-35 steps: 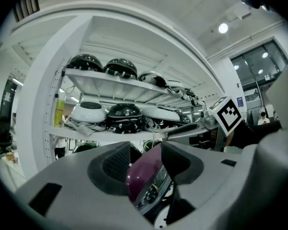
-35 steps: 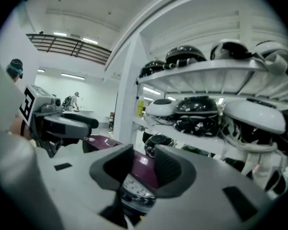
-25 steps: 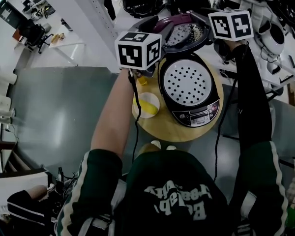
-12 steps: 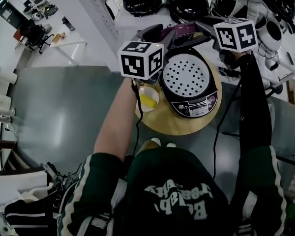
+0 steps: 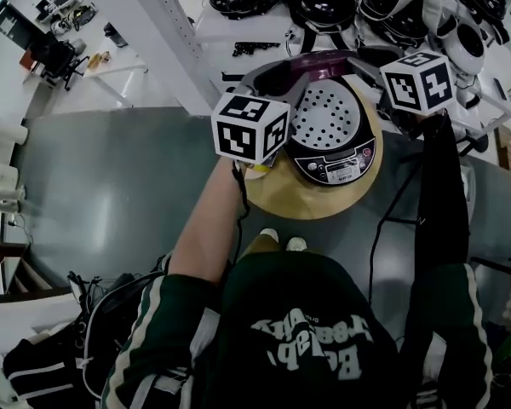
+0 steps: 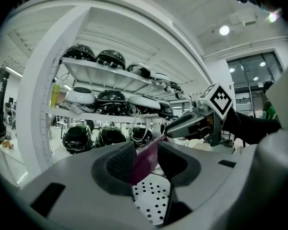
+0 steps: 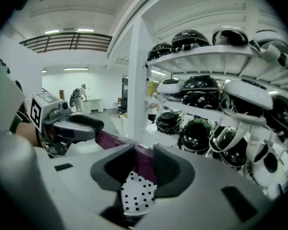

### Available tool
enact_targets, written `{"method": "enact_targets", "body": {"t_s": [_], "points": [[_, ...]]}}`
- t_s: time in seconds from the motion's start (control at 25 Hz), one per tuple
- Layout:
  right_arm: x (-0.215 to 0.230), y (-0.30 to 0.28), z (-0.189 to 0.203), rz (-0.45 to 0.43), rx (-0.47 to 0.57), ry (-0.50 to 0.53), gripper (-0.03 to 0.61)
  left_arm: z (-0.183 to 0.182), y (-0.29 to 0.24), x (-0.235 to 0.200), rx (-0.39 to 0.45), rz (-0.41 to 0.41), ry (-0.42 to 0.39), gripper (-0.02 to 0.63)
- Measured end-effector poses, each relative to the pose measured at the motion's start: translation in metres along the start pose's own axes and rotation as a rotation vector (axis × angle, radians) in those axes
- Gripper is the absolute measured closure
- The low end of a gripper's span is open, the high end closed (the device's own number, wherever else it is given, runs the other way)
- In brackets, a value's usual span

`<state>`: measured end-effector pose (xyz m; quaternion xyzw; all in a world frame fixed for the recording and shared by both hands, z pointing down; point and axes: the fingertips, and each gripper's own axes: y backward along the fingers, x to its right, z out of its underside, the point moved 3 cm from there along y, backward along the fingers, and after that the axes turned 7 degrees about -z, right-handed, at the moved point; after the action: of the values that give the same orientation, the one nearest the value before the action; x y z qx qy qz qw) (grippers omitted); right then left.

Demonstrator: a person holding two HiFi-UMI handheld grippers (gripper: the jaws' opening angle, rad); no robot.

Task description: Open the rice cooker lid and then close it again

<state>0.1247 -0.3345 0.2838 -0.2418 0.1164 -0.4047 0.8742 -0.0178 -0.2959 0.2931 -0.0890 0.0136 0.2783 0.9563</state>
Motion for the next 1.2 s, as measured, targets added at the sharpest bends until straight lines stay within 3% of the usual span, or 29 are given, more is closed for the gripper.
{"method": "enact_targets", "body": {"t_s": [0.4, 1.2], "points": [[-0.027, 0.013, 0.059, 0.001, 0.001, -0.033, 0.456, 0.051, 0.012, 0.025, -0.068, 0.042, 0.046, 0.465], [-0.052, 0.001, 0.151, -0.063, -0.022, -0.248, 0.468, 0.136, 0.016, 0.047, -0.211, 0.071, 0.123, 0.482]]}}
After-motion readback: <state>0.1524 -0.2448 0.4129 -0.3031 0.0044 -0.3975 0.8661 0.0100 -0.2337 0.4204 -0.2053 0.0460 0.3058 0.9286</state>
